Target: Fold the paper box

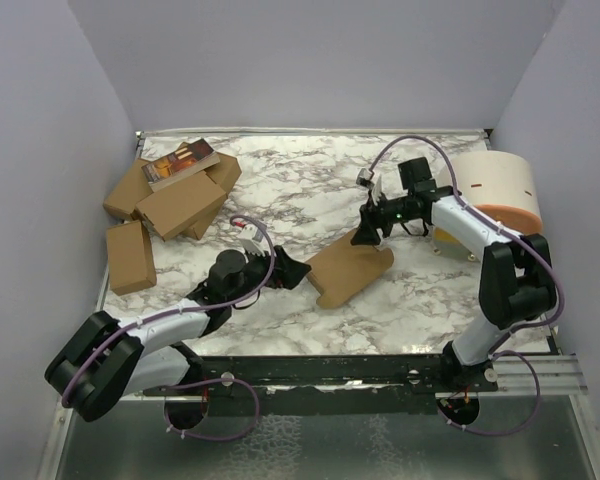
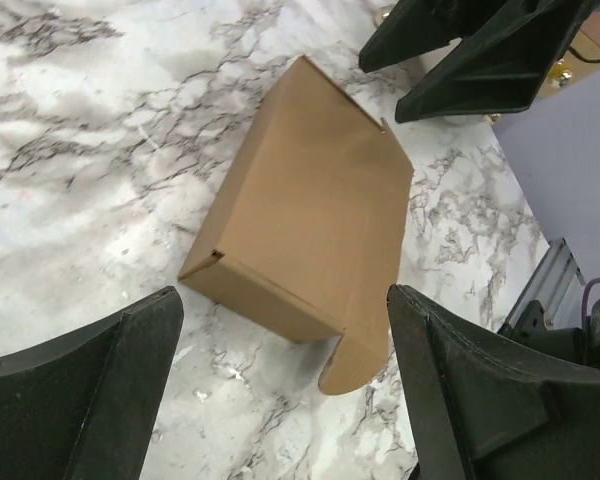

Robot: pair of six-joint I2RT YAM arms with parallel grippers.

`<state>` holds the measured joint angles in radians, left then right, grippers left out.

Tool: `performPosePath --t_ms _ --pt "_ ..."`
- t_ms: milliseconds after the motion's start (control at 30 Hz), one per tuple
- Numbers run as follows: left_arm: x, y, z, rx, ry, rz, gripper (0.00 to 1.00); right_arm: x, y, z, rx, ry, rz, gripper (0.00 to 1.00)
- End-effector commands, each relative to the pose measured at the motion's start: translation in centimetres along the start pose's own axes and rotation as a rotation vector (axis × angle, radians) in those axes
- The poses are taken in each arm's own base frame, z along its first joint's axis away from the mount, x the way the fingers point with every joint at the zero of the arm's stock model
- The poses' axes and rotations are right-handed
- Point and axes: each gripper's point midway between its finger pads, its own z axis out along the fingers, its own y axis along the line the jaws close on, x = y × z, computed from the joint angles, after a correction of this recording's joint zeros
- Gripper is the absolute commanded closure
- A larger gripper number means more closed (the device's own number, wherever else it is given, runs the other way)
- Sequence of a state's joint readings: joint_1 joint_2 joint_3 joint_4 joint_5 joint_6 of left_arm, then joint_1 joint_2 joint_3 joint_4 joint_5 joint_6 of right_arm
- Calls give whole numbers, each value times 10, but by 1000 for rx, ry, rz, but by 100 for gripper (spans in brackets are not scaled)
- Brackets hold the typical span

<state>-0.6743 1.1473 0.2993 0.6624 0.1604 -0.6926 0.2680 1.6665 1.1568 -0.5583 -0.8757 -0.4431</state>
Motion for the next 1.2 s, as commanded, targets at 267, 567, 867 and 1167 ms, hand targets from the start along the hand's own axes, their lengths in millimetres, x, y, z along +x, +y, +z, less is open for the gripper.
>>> performPosePath --t_ms 267,567,867,1167 --pt "16 13 -1 6 8 -123 14 16 -57 3 163 47 105 60" --pt "25 18 4 -6 31 -165 15 27 -64 4 183 59 146 68" --pt "37 24 13 -27 71 -239 15 35 -64 8 163 62 181 81" --pt "40 29 13 -49 75 -248 15 28 -64 3 171 47 158 76"
